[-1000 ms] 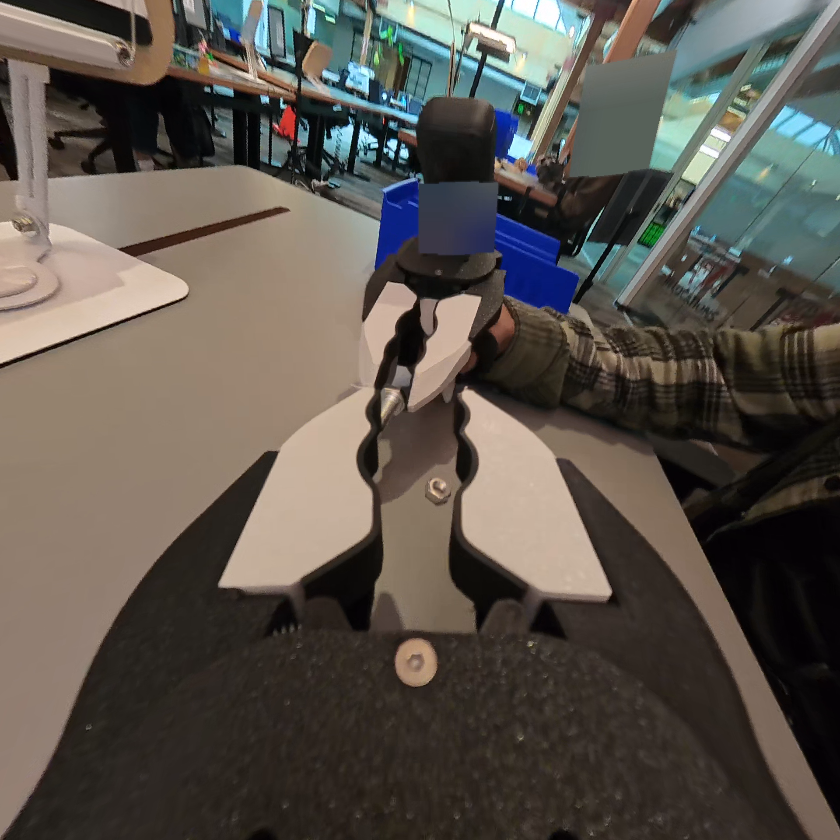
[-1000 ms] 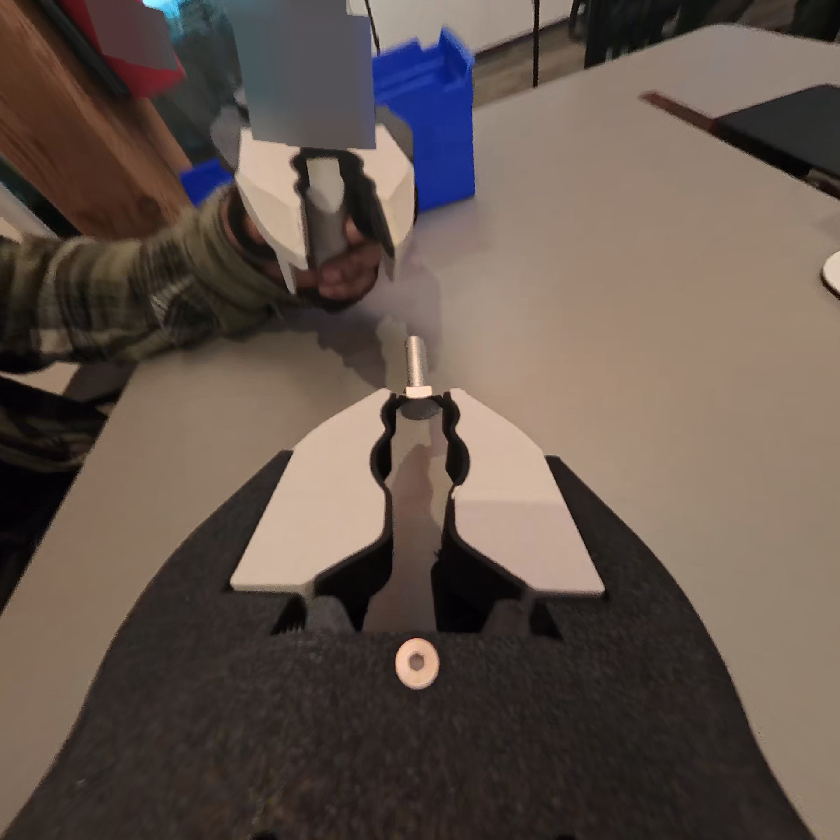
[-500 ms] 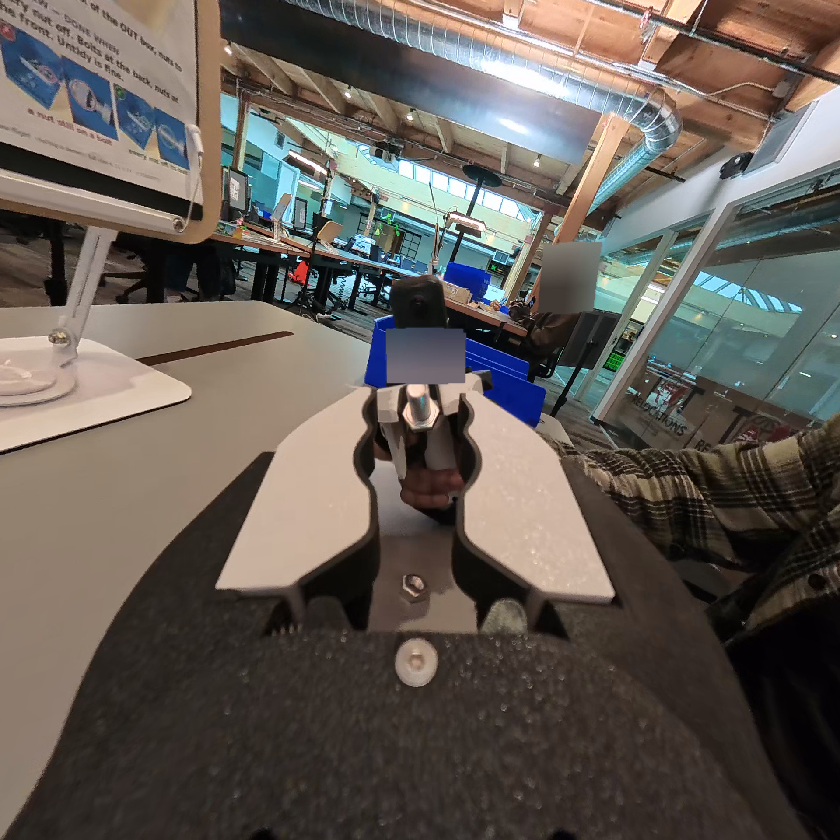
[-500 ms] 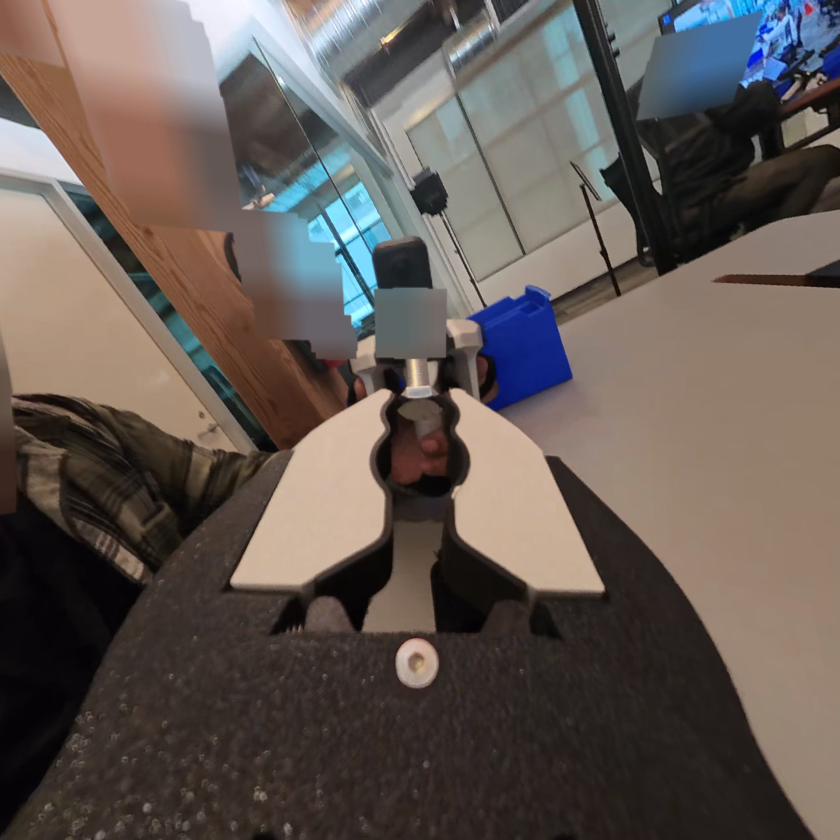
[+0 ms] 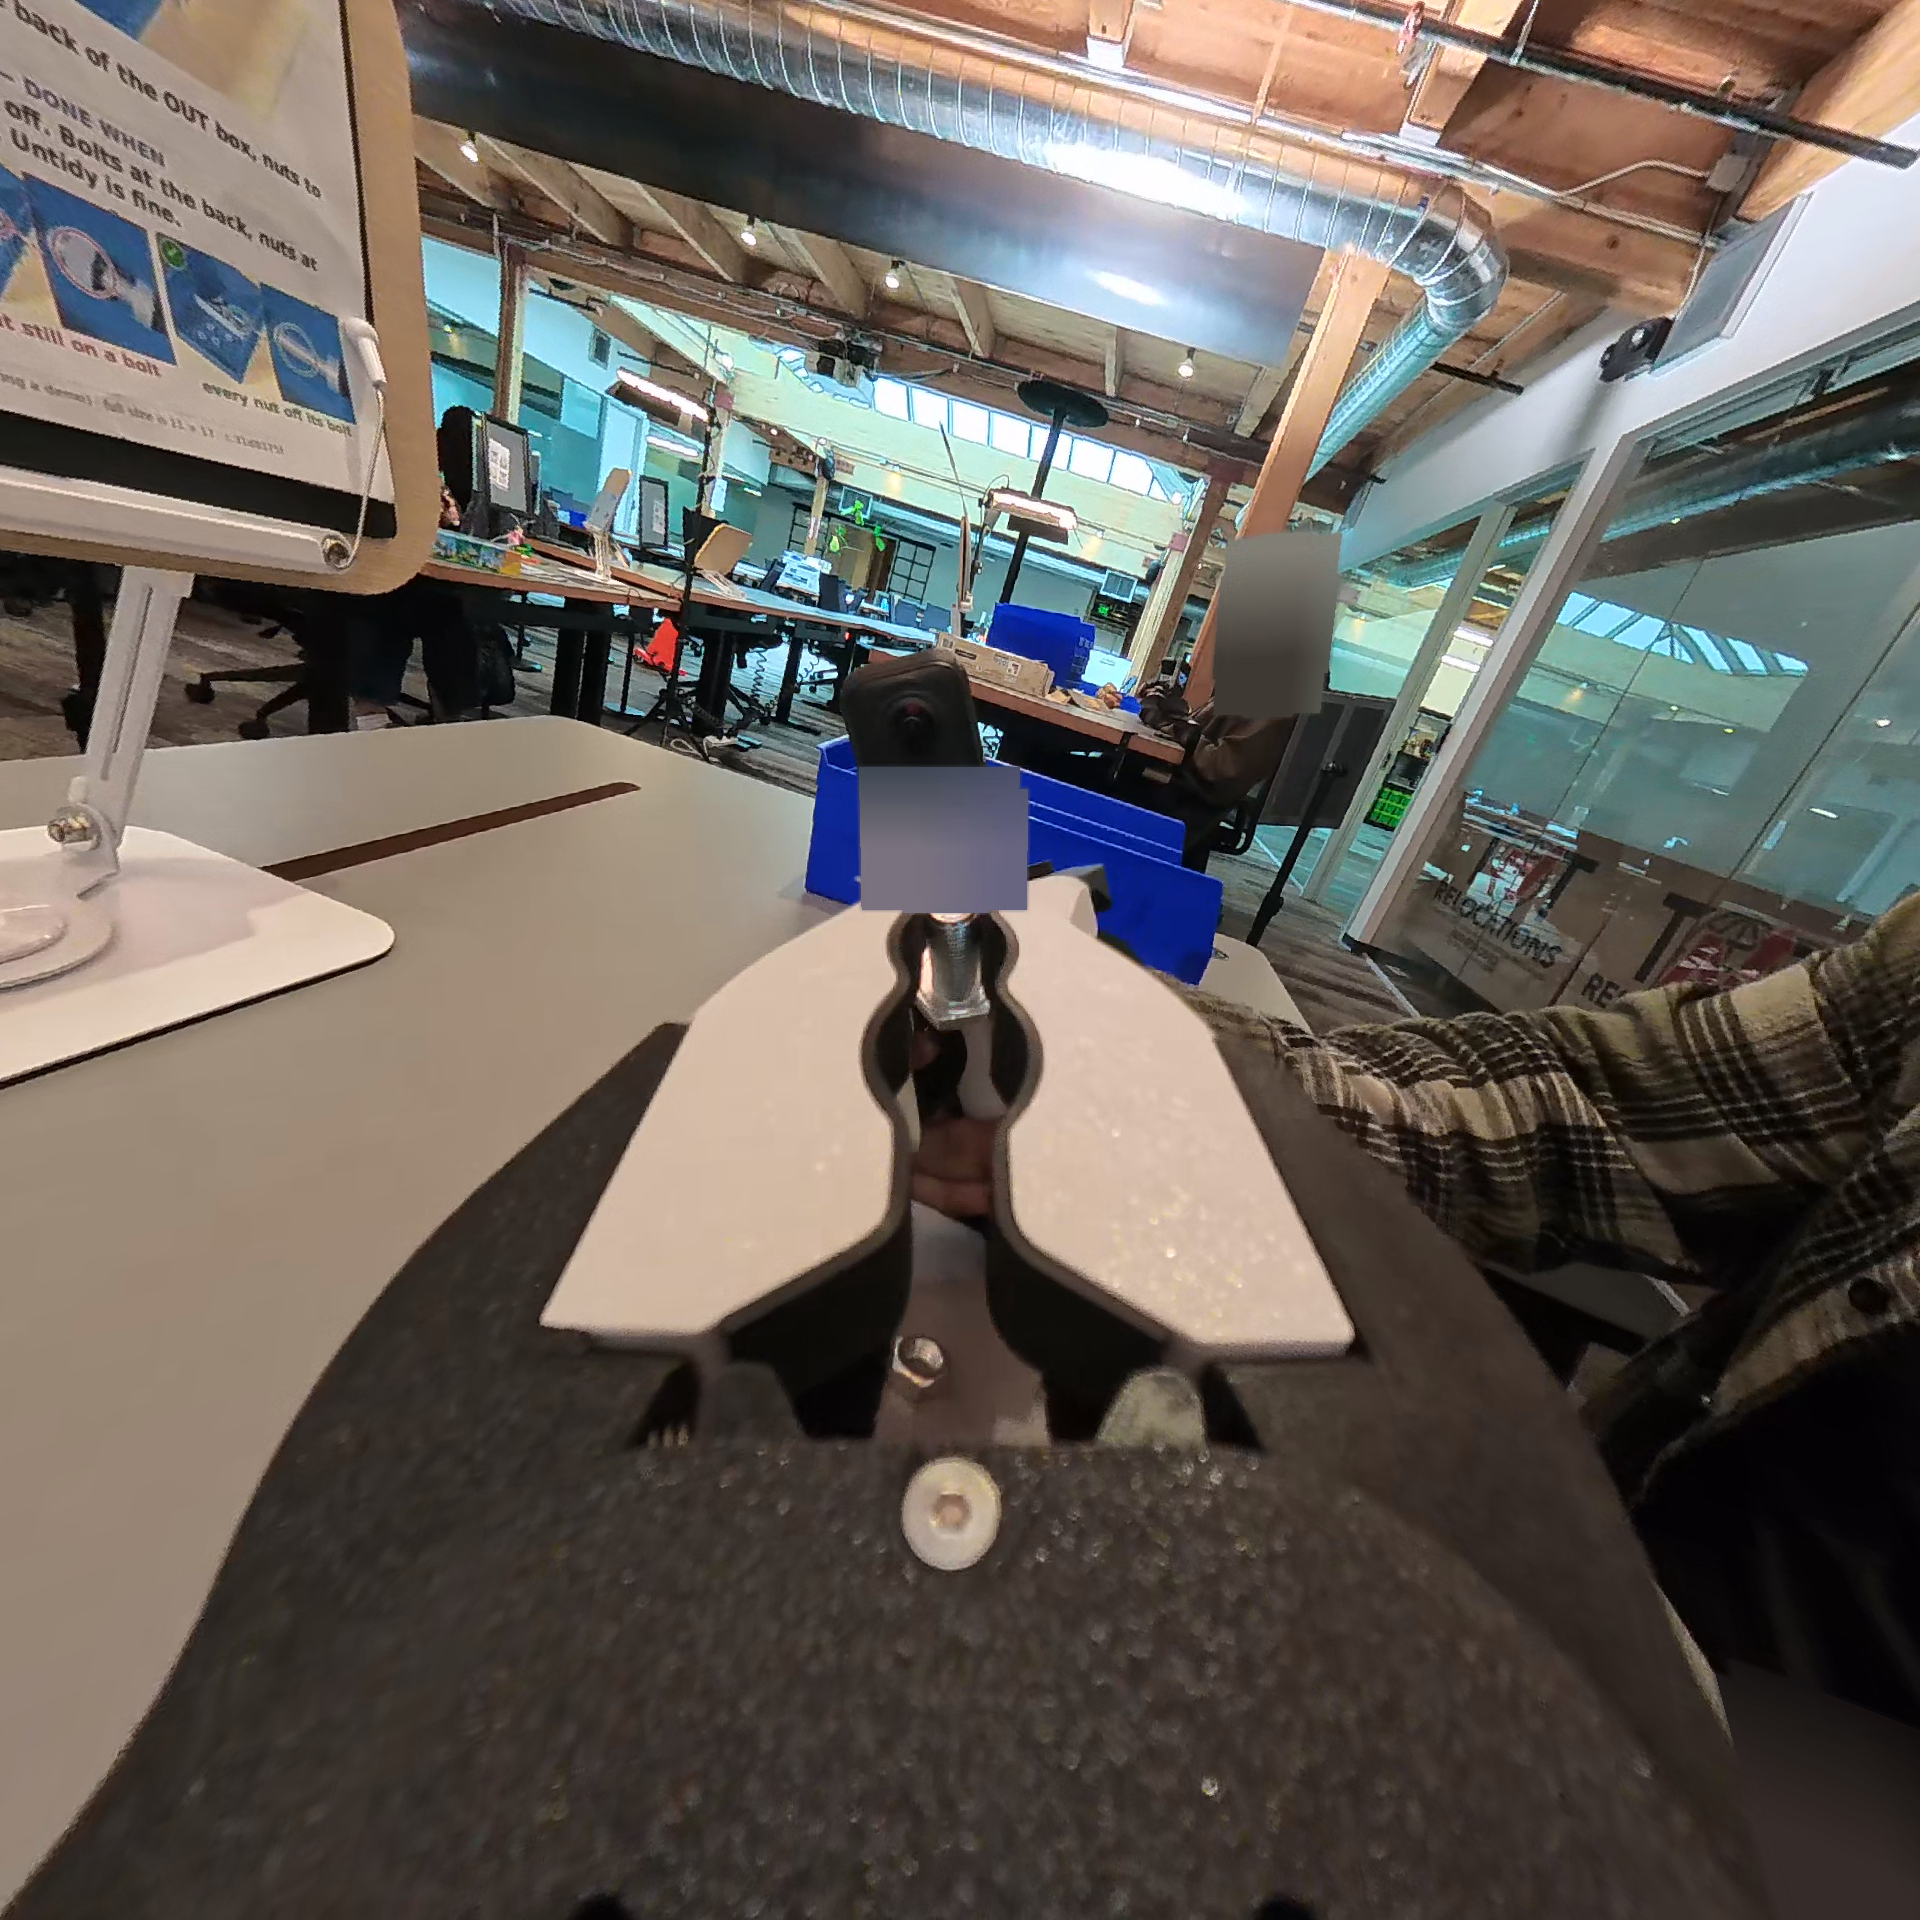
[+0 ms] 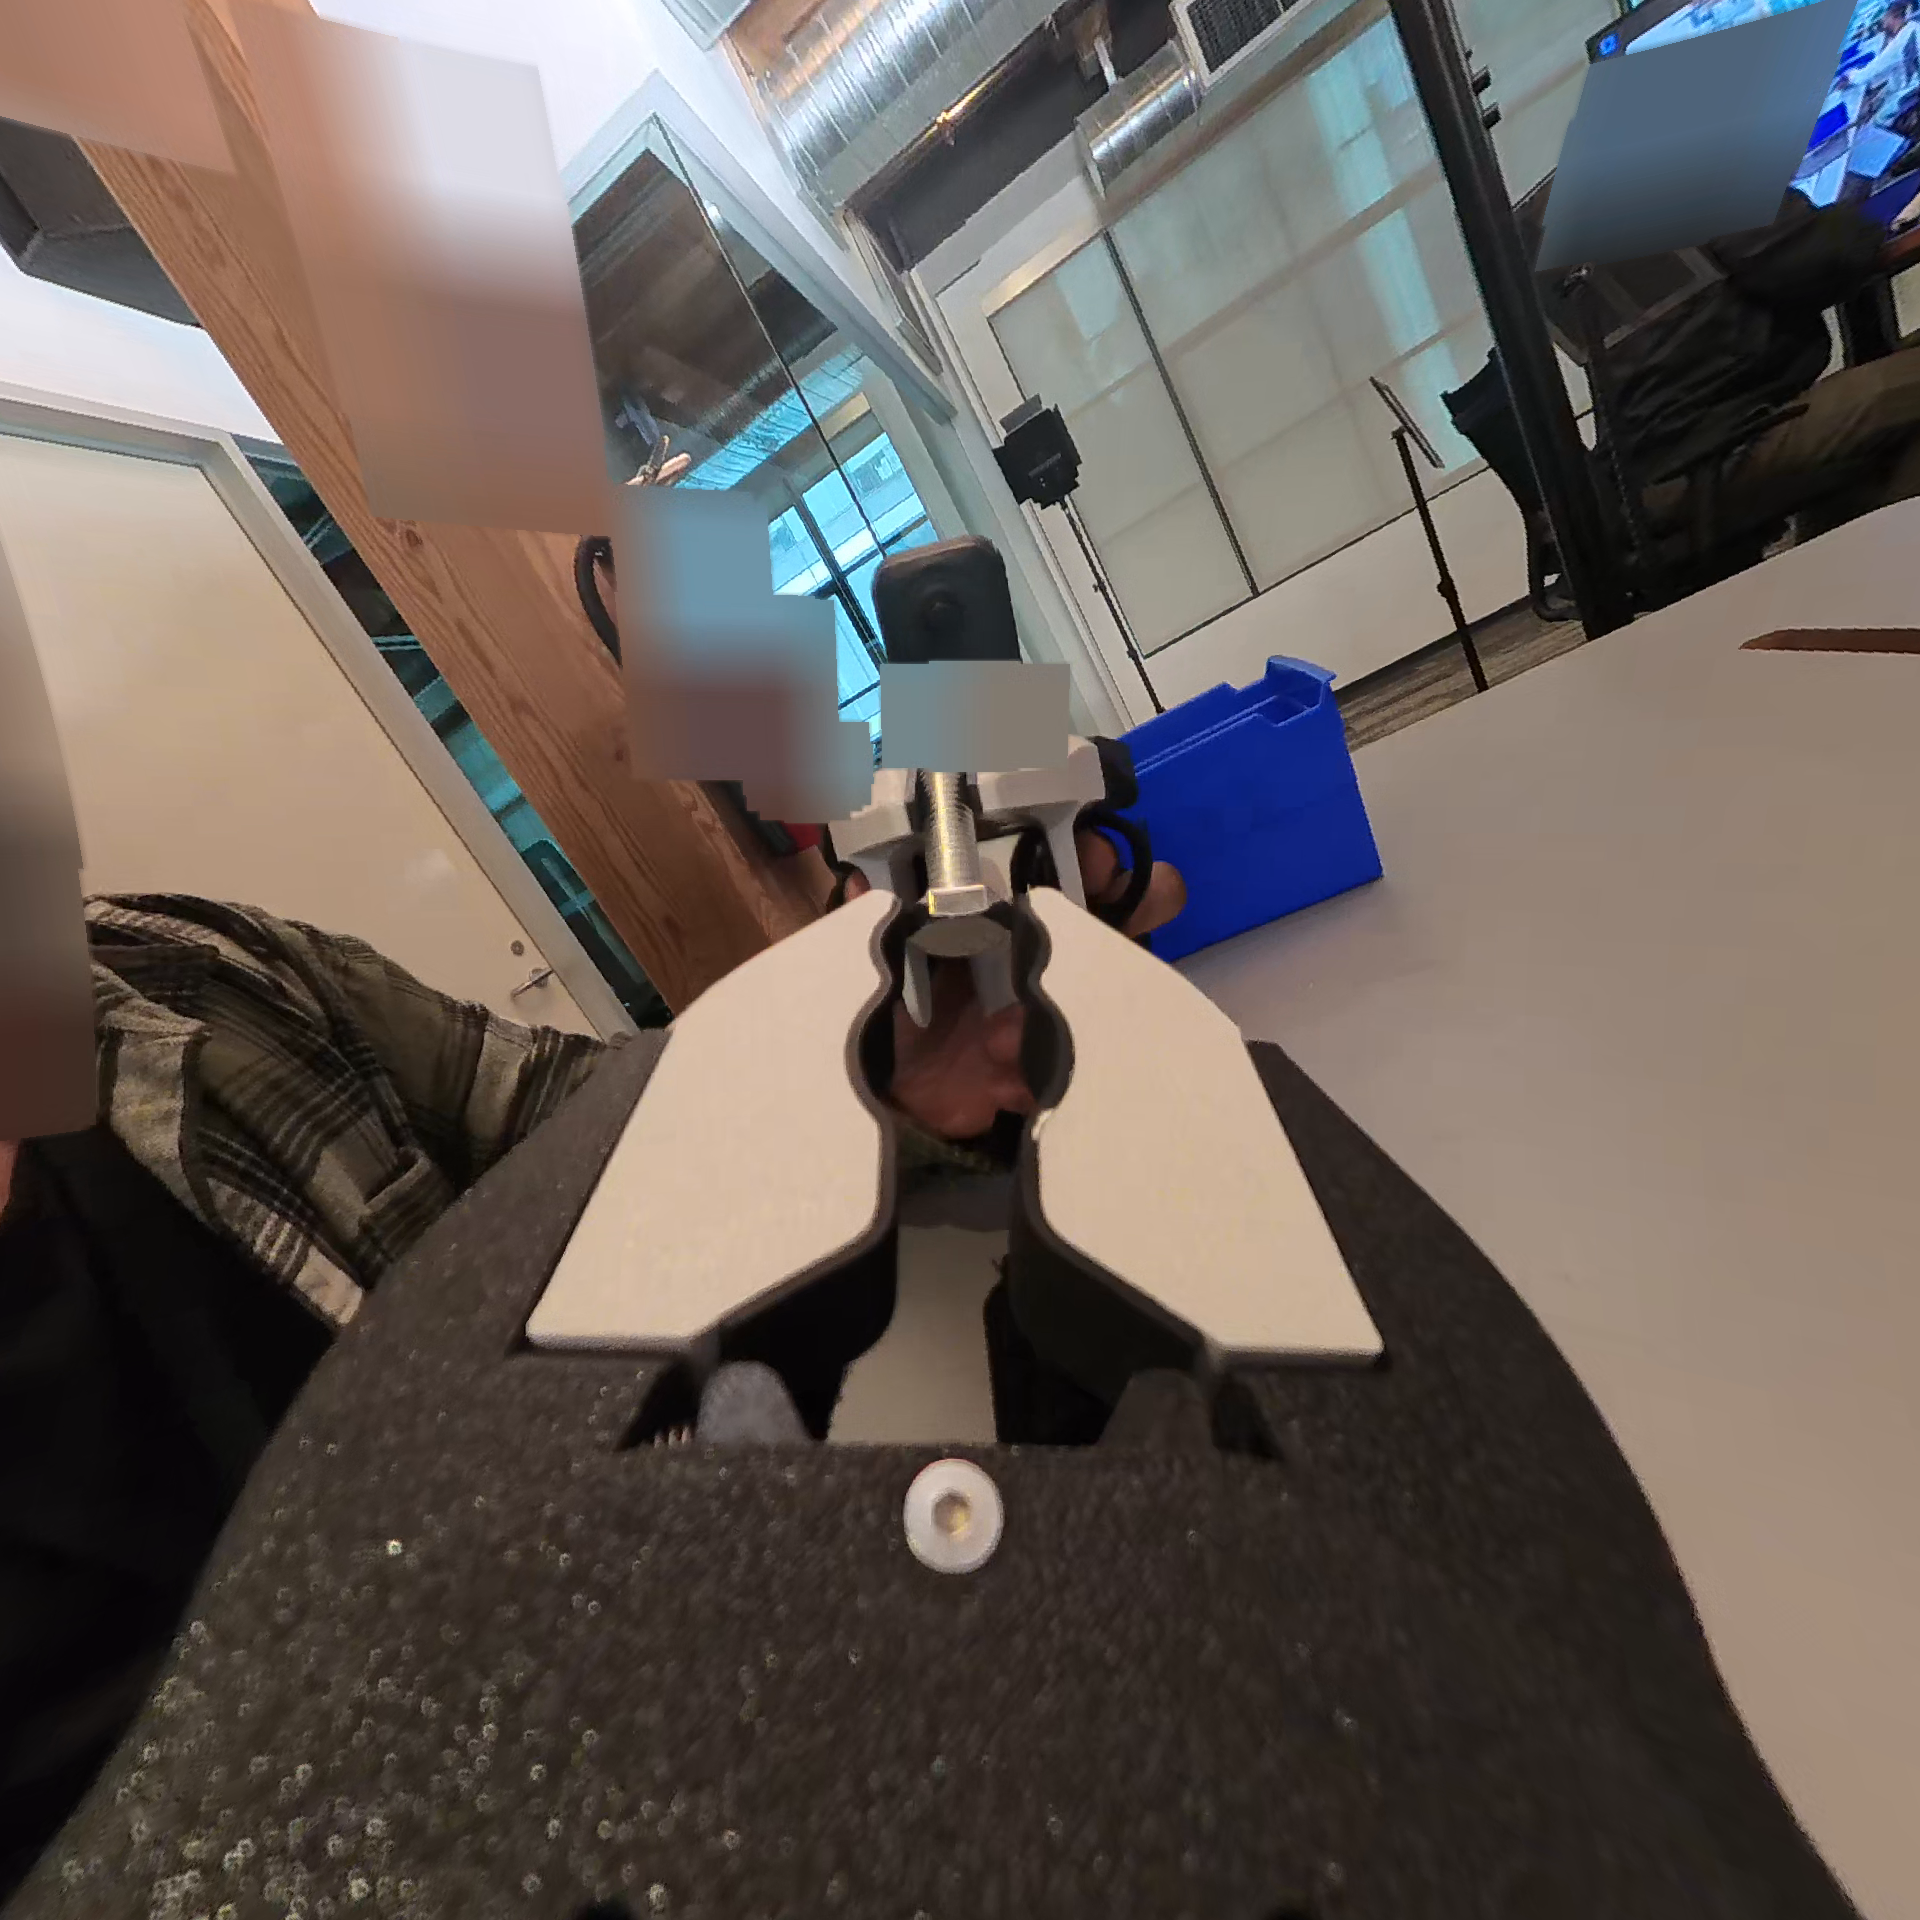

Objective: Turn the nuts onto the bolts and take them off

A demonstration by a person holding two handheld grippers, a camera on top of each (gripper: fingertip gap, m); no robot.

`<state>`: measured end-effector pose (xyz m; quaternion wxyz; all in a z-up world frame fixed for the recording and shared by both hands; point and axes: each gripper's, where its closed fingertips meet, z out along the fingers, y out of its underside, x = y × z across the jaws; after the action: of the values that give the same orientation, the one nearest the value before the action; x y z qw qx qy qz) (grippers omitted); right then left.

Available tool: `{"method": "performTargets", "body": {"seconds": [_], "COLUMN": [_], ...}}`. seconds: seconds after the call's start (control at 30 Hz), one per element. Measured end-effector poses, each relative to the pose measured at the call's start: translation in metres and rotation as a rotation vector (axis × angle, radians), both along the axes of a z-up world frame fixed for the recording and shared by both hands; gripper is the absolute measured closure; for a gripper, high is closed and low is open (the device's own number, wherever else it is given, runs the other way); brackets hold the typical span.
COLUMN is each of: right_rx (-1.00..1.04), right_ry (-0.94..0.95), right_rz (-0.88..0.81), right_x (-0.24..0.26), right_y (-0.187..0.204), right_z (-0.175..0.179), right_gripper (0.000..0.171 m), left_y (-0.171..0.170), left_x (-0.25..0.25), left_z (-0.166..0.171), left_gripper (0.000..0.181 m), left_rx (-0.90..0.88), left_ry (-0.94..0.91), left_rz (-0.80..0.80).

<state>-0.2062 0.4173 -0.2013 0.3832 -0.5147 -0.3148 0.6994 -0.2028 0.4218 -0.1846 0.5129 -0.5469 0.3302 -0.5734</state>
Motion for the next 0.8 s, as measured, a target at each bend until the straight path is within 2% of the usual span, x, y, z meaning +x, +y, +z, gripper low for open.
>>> {"method": "performTargets", "body": {"seconds": [0.2, 0.37, 0.53, 0.8], "right_rx": [0.103, 0.329, 0.505, 0.465], "right_ry": [-0.112, -0.369, -0.582, -0.591], "right_rz": [0.024, -0.009, 0.047, 0.17], "right_x": [0.003, 0.013, 0.018, 0.008], "right_y": [-0.006, -0.006, -0.012, -0.027], "right_z": [-0.012, -0.03, -0.045, -0.056], "right_gripper": [0.152, 0.137, 0.138, 0.142], "left_y": [-0.006, -0.011, -0.018, -0.027], "left_x": [0.005, 0.01, 0.012, 0.017], "left_z": [-0.01, -0.027, -0.039, -0.05], "left_gripper": [0.172, 0.172, 0.172, 0.172], "left_rx": [0.006, 0.013, -0.009, -0.001], "left_ry": [0.11, 0.276, 0.362, 0.436], "left_rz": [-0.036, -0.072, -0.147, -0.2]}}
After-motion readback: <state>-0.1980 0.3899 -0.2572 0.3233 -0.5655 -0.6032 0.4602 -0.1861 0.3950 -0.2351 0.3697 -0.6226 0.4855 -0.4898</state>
